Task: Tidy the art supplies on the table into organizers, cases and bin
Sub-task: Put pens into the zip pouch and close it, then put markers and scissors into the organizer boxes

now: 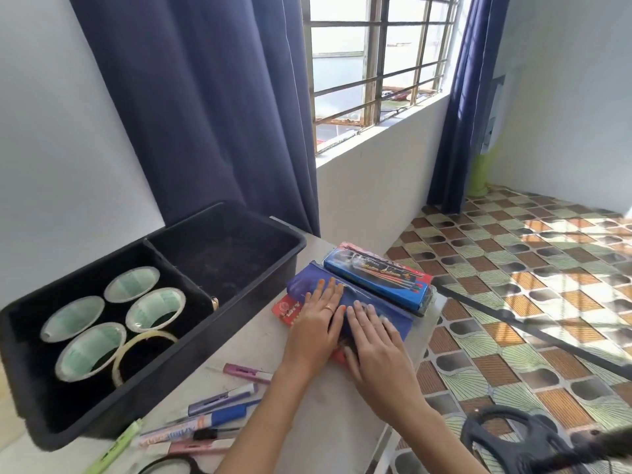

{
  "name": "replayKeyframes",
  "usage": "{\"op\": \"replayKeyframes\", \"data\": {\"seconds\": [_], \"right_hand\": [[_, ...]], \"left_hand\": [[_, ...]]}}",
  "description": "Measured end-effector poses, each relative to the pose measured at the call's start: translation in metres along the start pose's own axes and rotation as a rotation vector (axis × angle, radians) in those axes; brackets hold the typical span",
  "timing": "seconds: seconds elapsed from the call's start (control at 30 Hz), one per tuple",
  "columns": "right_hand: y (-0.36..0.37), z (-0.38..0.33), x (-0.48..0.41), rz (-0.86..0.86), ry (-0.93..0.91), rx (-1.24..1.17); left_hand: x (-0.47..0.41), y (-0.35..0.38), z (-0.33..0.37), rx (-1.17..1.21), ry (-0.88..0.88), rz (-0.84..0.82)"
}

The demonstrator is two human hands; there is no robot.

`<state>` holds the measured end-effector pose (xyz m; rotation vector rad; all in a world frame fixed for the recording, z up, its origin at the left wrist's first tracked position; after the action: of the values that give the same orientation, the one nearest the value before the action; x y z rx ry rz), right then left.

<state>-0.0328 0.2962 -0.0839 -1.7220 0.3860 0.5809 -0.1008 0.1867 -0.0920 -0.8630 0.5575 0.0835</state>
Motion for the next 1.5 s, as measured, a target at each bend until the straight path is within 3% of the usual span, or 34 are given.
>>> {"op": "replayKeyframes", "data": {"seconds": [0.27,0.33,0.47,0.63,0.77,1.0,1.17,1.3,1.5], "right_hand": [[0.003,-0.002,-0.004,-0.006,0.109,-0.024],[-0.004,-0.005,-0.008,0.052,0.097,-0.093],[-0.014,-0.032,-0.013,0.159,0.003,-0.366],[-0.003,-0.074,-0.004,0.035,-0.140,-0.657],[0.001,-0.092,0.011,-0.044,-0.219,-0.733],[-0.005,-0.115,0.052,-0.262,-0.258,-0.868],[-0.003,-0.140,0.084,-0.402,-0.535,-0.713],[-0.004,-0.147,0.082,-0.524,-0.490,-0.701],[-0.032,-0.172,0.083,-0.622,-0.320,-0.981]], "left_hand": [[-0.011,-0.005,0.010,-0.032,0.051,-0.132],[-0.003,-0.015,0.014,0.021,-0.007,-0.046],[0.035,-0.052,0.013,0.115,-0.291,0.243],[0.090,-0.095,0.012,0.065,-0.503,0.458],[0.136,-0.117,0.011,0.007,-0.676,0.612],[0.208,-0.138,0.024,-0.110,-0.831,0.853],[0.239,-0.154,0.035,-0.085,-0.899,1.030],[0.258,-0.172,0.034,-0.088,-0.926,1.108],[0.281,-0.199,0.029,-0.044,-0.990,1.260]]}}
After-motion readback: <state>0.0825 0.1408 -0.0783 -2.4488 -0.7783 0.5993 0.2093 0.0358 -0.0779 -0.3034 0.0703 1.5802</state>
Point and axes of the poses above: each hand's wrist, its own x-axis away from the middle knuckle, its own y-axis out of the palm, z = x × y, the point moved 4 cm from there along -x, towards the middle knuckle, and after that the axes turned 14 degrees about z, right-handed, at the moved point
